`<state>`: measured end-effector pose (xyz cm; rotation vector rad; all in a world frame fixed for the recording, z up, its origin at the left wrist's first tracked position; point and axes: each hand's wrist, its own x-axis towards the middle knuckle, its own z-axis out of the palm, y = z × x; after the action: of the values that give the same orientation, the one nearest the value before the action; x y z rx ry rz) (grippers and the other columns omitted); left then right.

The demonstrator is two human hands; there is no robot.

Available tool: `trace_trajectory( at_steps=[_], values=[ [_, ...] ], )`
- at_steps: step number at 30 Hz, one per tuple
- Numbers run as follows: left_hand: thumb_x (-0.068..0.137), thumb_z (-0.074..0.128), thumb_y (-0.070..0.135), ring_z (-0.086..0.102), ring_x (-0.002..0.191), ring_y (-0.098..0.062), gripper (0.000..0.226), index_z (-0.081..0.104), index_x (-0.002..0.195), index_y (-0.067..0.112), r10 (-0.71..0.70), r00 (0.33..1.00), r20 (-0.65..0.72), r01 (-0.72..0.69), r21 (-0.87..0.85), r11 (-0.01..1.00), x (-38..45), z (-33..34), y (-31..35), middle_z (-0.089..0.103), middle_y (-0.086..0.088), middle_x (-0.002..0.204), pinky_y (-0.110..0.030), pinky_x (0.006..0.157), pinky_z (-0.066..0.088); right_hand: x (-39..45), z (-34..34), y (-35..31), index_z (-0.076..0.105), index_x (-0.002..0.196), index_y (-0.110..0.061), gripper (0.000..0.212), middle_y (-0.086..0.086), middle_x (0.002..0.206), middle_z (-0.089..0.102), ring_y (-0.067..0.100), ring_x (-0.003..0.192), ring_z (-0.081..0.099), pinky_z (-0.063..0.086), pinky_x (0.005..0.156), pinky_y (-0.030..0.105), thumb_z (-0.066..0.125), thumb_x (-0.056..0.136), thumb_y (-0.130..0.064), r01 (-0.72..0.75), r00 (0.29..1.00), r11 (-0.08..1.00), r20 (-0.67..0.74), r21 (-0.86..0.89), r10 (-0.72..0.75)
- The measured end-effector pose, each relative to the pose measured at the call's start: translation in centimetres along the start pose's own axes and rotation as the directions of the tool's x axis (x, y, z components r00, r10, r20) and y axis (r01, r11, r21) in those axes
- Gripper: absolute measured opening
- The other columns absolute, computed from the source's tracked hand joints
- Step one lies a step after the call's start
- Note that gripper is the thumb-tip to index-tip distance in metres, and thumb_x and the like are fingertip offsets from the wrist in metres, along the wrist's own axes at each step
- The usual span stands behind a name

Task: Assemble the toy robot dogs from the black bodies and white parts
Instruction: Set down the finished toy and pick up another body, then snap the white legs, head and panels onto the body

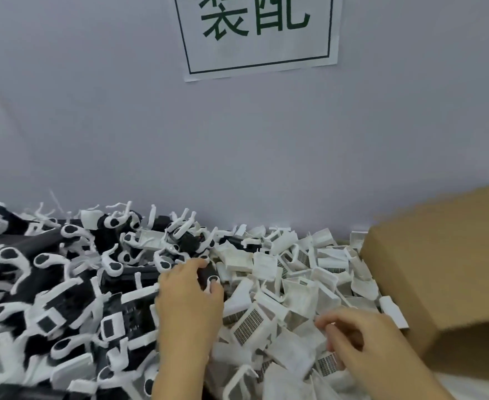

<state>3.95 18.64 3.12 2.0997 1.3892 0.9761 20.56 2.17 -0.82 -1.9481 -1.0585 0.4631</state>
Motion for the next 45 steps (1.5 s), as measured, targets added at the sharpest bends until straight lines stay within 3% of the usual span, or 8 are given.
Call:
trace_trajectory(
  at_steps=[6,10,15,26,33,36,41,45],
  values=[
    [0.097,0.063,0.026,0.045,0.127,-0.02,0.032,0.059,0.129,0.022,-0.043,0.994,0.102,0.012,0.288,0.958,-0.5,1.0,-0.6,0.051,0.006,0.135,-0.036,0.104,0.044,-0.2,-0.2,0.0,0.076,0.079,-0.033,0.032,-0.002,0.069,0.074,0.017,0.057,0.066,0.059,0.068,0.034,0.064,0.092,-0.005,-0.021,0.999,0.999,-0.025,0.037,0.022],
    [0.098,0.06,0.01,0.039,0.131,-0.02,0.036,0.056,0.133,0.019,-0.031,0.999,0.008,0.028,0.192,0.981,-0.4,2.6,-1.3,0.046,0.001,0.14,-0.02,0.092,0.036,-0.3,-0.3,-0.2,0.077,0.08,-0.032,0.032,-0.006,0.07,0.074,0.015,0.058,0.067,0.058,0.068,0.03,0.064,0.093,-0.006,-0.027,0.999,0.999,-0.034,0.04,0.029],
    [0.097,0.062,0.004,0.042,0.125,-0.027,0.018,0.066,0.114,0.007,-0.036,0.994,-0.108,0.047,0.105,0.993,-0.6,4.1,-1.6,0.042,-0.013,0.138,-0.031,0.092,0.044,-0.2,-0.4,0.0,0.076,0.081,-0.032,0.033,-0.005,0.07,0.074,0.009,0.054,0.065,0.053,0.06,0.021,0.062,0.094,-0.006,-0.005,0.999,1.0,-0.041,0.026,0.006],
    [0.093,0.067,-0.001,0.058,0.092,-0.018,0.016,0.075,0.106,0.001,0.043,0.798,-0.601,-0.286,-0.315,0.905,-0.3,4.1,-0.7,0.058,-0.003,0.105,-0.015,0.077,0.049,-0.1,0.1,0.1,0.073,0.079,-0.036,0.038,-0.016,0.073,0.071,0.007,0.063,0.064,0.046,0.057,0.014,0.063,0.092,-0.002,0.067,0.993,0.998,-0.099,-0.014,-0.068],
    [0.097,0.062,0.001,0.061,0.089,0.002,0.016,0.072,0.109,0.006,0.173,0.699,-0.694,-0.543,-0.358,0.76,-1.4,3.6,2.5,0.061,-0.003,0.099,-0.025,0.07,0.057,-0.2,0.6,-0.7,0.075,0.084,-0.027,0.033,-0.004,0.074,0.075,0.011,0.061,0.069,0.05,0.058,0.018,0.058,0.096,-0.001,0.033,0.992,0.982,-0.122,0.184,-0.011],
    [0.097,0.06,-0.001,0.063,0.083,-0.005,0.019,0.068,0.113,0.006,0.379,0.597,-0.707,-0.722,-0.268,0.638,-2.6,4.0,4.6,0.064,-0.006,0.095,-0.02,0.071,0.057,0.0,1.1,-2.1,0.076,0.094,-0.016,0.026,0.004,0.081,0.078,0.019,0.072,0.075,0.054,0.059,0.023,0.053,0.104,-0.013,-0.053,0.997,0.863,-0.018,0.502,0.072],
    [0.091,0.057,-0.008,0.071,0.081,-0.015,0.027,0.076,0.107,0.001,0.604,0.613,-0.51,-0.79,-0.371,0.488,-5.1,6.1,7.5,0.07,-0.011,0.094,-0.02,0.07,0.059,-0.3,-0.4,-3.7,0.08,0.106,-0.017,0.054,0.008,0.101,0.075,0.026,0.08,0.074,0.059,0.061,0.037,0.041,0.098,-0.054,-0.145,0.989,0.228,0.139,0.963,0.041],
    [0.085,0.076,0.012,0.067,0.089,-0.01,0.019,0.079,0.103,0.011,0.682,0.665,-0.303,-0.73,-0.455,0.51,-5.7,6.3,8.1,0.071,0.0,0.096,-0.012,0.074,0.051,-0.2,-2.4,-1.8,0.073,0.119,-0.011,0.048,0.016,0.117,0.073,0.032,0.096,0.072,0.058,0.084,0.045,0.042,0.102,-0.044,-0.002,0.999,0.205,-0.005,0.979,0.031]
  ],
)
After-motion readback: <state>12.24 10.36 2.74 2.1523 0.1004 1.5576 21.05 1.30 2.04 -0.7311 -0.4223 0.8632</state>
